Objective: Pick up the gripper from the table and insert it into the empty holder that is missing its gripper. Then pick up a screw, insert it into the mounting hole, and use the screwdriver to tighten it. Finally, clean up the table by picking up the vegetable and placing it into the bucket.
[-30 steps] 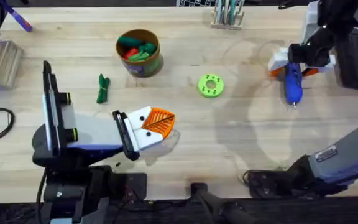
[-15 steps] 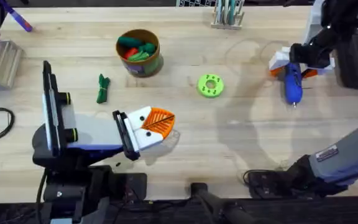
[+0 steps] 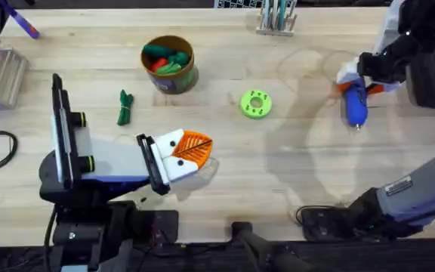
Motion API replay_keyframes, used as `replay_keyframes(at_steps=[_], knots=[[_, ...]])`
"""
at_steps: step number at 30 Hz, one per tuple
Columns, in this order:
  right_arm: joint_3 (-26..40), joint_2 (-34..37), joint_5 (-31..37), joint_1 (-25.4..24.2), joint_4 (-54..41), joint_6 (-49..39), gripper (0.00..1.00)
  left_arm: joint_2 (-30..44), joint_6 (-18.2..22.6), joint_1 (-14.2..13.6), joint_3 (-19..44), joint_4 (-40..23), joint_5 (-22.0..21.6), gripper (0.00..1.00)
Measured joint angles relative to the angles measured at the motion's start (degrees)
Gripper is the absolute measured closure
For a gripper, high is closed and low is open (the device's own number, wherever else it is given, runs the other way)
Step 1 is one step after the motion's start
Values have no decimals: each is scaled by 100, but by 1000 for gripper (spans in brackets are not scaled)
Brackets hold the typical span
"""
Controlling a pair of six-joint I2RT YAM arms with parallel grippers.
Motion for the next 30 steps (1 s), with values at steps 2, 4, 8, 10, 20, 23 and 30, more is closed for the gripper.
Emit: replay_keyframes(at_steps=[2, 4, 8, 10, 20, 23, 30], knots=[[1, 0, 14, -18, 7, 2, 643, 1, 0, 0, 0, 0, 0, 996], [2, 12, 16, -27, 13, -14, 902, 0, 0, 0, 0, 0, 0, 996], [2, 28, 0, -28, 11, 27, 976, 0, 0, 0, 0, 0, 0, 996], [2, 28, 0, -28, 13, 27, 976, 0, 0, 0, 0, 0, 0, 996], [25, 26, -147, -28, -21, 53, 976, 2, 0, 0, 0, 0, 0, 996], [77, 3, -441, -26, -80, 55, 976, 0, 0, 0, 0, 0, 0, 996], [439, -889, -914, 139, -117, 146, 976, 0, 0, 0, 0, 0, 0, 996]])
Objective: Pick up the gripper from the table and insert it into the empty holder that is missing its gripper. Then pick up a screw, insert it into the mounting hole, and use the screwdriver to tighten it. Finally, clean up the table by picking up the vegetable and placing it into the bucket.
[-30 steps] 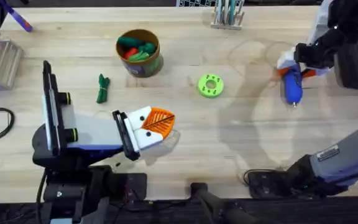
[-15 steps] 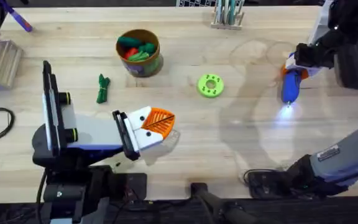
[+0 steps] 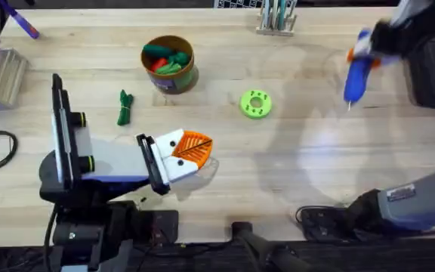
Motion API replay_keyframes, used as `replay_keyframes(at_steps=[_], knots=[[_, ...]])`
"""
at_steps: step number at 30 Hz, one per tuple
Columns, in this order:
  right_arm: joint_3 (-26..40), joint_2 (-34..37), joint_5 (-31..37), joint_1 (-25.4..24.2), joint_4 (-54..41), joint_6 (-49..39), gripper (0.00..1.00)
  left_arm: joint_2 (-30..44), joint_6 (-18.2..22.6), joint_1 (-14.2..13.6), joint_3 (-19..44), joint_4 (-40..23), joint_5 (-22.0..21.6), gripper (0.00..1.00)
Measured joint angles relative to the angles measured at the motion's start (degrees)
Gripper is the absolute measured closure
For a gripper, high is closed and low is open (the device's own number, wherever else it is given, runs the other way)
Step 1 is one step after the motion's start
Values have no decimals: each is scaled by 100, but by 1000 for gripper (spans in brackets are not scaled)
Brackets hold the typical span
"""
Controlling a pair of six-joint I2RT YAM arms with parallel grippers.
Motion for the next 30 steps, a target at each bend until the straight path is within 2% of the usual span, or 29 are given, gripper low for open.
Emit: replay_keyframes(at_steps=[6, 14, 23, 27, 30], knots=[[521, -1161, -236, 443, 745, 297, 976, 0, 0, 0, 0, 0, 0, 996], [579, -2221, -540, 1398, 1991, 804, 976, 2, 0, 0, 0, 0, 0, 996], [579, -2758, -1087, 2709, 2552, 1194, 976, 2, 0, 0, 0, 0, 0, 996], [572, -2825, -1222, 3100, 2586, 1282, 976, 1, 0, 0, 0, 0, 0, 996], [424, -2856, -1598, 3255, 2929, 1322, 976, 1, 0, 0, 0, 0, 0, 996]])
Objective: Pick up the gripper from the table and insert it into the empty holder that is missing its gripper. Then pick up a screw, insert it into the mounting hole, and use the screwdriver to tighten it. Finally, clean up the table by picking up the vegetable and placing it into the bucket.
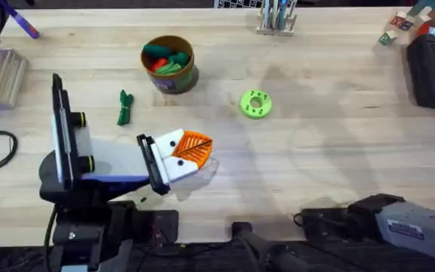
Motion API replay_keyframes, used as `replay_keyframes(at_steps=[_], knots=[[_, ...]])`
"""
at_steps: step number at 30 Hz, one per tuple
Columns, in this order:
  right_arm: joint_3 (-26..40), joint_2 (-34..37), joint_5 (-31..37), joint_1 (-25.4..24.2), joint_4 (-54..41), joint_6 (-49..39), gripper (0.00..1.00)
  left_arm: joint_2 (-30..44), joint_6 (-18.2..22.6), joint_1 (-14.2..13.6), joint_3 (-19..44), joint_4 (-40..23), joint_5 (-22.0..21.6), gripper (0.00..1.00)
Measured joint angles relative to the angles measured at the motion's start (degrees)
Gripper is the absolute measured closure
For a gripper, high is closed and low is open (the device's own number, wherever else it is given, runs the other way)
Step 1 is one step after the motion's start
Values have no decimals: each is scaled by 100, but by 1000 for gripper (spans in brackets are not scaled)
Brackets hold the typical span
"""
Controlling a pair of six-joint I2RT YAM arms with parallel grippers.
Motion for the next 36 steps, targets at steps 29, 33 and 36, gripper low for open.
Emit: replay_keyframes(at_steps=[29, 33, 36], knots=[[-4274, -508, -2565, 800, 7891, 2706, 977, -1, 0, 0, 0, 0, 0, 996], [-4446, -508, -2643, 1181, 8503, 2644, 977, 0, 0, 0, 0, 0, 0, 996], [-4489, -456, -2682, 1431, 8825, 2547, 977, -1, 0, 0, 0, 0, 0, 996]])
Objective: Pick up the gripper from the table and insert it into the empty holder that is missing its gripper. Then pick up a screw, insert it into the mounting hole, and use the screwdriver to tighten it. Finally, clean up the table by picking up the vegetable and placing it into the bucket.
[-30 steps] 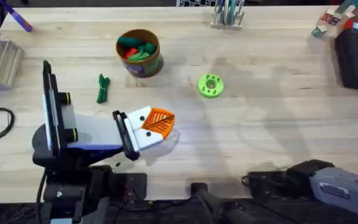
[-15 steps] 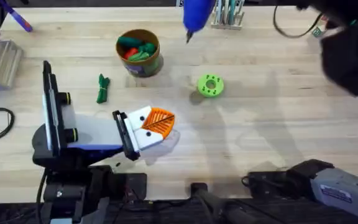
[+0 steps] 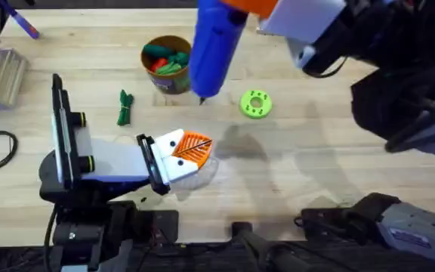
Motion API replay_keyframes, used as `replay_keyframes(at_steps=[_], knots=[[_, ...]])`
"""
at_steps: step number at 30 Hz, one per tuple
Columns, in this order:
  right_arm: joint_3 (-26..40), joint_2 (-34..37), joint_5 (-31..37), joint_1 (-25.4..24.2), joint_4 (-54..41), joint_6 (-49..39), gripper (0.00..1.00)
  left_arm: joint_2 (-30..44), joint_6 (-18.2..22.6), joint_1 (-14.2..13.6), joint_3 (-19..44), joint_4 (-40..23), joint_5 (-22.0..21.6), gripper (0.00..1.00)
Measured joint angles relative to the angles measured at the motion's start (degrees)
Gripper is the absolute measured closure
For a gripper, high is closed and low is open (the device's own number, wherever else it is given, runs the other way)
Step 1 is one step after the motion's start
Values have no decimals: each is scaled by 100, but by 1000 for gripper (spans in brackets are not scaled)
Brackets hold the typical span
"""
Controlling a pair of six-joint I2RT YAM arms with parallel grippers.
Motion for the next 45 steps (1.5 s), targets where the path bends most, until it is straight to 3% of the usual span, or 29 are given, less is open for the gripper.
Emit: replay_keyframes(at_steps=[13, 33, 45], knots=[[-11, 1128, -311, 660, 1076, -171, 977, 0, 0, 0, 0, 0, 0, 996], [-11, 1624, -599, 1175, 1013, -1019, 977, 0, 0, 0, 0, 0, 0, 996], [-11, 1628, -637, 1196, 919, -1160, 977, 2, 0, 0, 0, 0, 0, 996]])
